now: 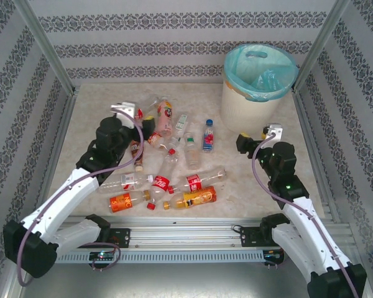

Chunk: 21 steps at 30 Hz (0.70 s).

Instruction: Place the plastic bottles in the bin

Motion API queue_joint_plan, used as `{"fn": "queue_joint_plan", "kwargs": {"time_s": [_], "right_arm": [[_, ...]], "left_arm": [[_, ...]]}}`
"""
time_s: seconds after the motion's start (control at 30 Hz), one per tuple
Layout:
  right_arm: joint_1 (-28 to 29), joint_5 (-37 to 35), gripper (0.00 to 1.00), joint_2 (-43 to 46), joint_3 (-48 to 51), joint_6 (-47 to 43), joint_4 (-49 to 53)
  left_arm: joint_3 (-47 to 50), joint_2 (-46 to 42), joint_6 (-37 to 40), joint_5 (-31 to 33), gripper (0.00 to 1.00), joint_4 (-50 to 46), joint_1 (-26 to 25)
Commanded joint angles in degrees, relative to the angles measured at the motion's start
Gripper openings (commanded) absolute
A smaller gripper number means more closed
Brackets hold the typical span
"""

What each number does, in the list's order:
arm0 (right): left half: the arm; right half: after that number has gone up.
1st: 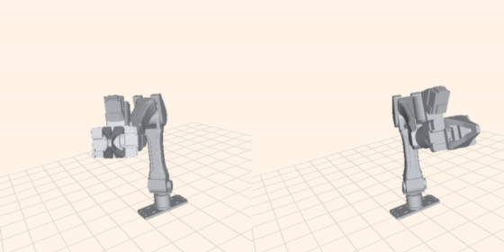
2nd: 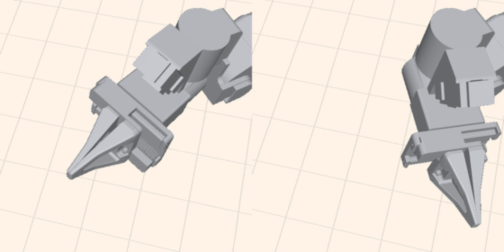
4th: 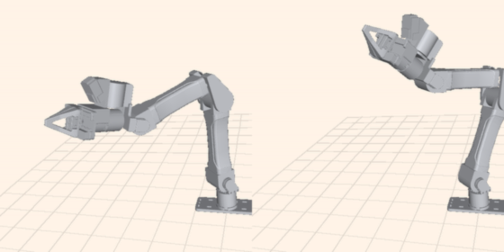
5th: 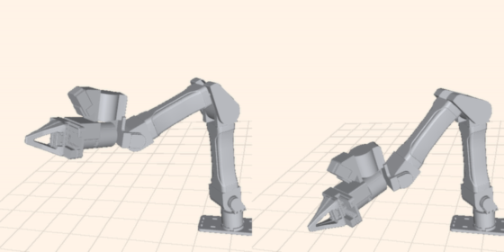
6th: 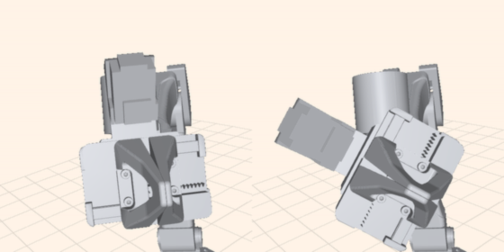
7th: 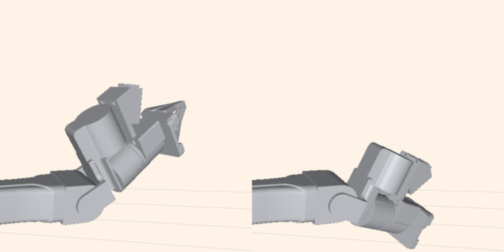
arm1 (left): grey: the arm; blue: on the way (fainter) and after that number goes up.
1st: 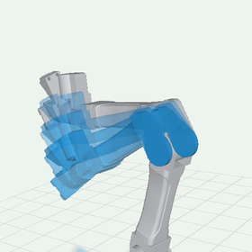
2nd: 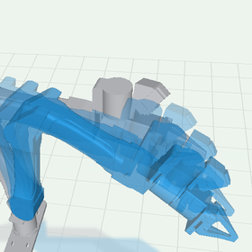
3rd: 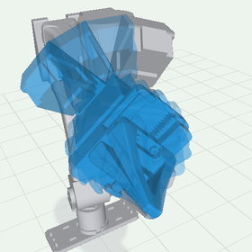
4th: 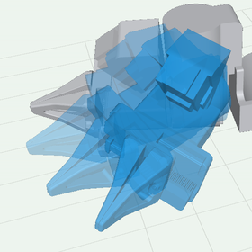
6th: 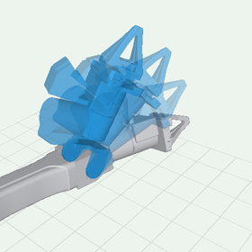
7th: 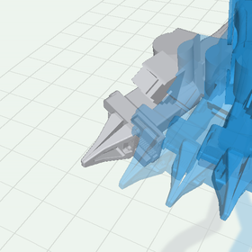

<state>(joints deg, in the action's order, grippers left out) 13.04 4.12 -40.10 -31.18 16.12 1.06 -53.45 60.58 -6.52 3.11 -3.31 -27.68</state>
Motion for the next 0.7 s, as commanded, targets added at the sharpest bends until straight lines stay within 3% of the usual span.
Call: {"fn": "queue_joint_plan", "kwargs": {"time_s": [0.0,0.13,0.33,0.67], "right_arm": [[2.9,9.9,0.85,-1.4,-5.3,1.7,12.2],[4.8,11.2,0.85,-2.0,-8.5,1.4,16.8],[5.0,7.6,0.86,1.4,-7.3,1.9,17.2],[5.0,5.6,0.86,2.8,-5.7,2.3,17.3]], "left_arm": [[-6.5,3.1,4.2,-6.0,0.79,-19.5,-7.1],[-7.8,5.9,6.1,-11.9,0.78,-25.9,-15.8],[-5.0,10.0,5.3,-15.2,0.77,-30.0,-27.4],[-3.6,17.7,3.6,-16.3,0.73,-36.4,-34.5]]}}
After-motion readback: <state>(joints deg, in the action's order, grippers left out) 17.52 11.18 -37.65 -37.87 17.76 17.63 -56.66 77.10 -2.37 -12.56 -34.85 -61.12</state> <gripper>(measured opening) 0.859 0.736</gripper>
